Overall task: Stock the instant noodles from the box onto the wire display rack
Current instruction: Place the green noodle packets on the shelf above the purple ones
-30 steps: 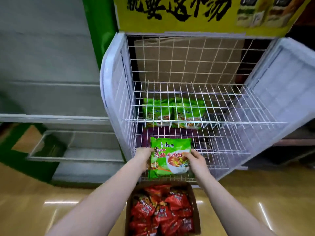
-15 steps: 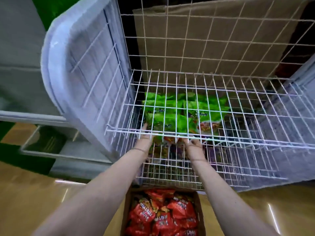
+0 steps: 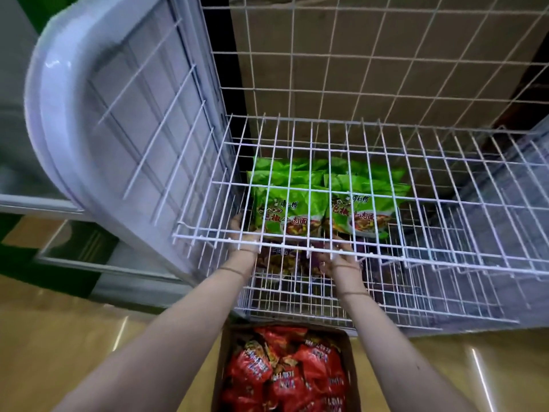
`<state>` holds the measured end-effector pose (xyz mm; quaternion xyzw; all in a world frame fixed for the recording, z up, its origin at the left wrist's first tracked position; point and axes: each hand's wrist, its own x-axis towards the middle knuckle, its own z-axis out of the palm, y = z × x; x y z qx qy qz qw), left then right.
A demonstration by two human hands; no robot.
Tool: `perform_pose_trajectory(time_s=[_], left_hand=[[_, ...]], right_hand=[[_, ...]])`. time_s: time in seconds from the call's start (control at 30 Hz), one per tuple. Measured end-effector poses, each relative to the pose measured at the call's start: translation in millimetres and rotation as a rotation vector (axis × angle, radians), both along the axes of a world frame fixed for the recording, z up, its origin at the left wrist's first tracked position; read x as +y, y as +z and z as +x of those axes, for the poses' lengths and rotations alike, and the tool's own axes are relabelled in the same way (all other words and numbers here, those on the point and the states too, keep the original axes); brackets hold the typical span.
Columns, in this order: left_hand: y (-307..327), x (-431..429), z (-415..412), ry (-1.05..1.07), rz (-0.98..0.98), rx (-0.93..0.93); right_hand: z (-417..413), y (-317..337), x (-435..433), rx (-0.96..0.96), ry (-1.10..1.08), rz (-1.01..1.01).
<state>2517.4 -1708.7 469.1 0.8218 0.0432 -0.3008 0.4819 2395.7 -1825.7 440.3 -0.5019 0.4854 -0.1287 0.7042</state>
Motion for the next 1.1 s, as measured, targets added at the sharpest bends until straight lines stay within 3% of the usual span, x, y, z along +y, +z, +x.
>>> perform_pose_trajectory(time_s=[0.33,0.8,1.1], left_hand=[[-16.4,14.7,-19.9,0.154,-0.151,0.145],[49.5,89.6,-106.8,-0.124,-0.212,0.123],[45.6,130.5,-166.6,-0.118,-0.197,0.141]], right_hand=[[-30.8,12.1,20.0,-0.022,-0.044,0.061],[-107.1,89.7,112.1,-0.037,0.041,-0.149],[-165.7,98.2,147.2,-0.057,0.068,-0.145]])
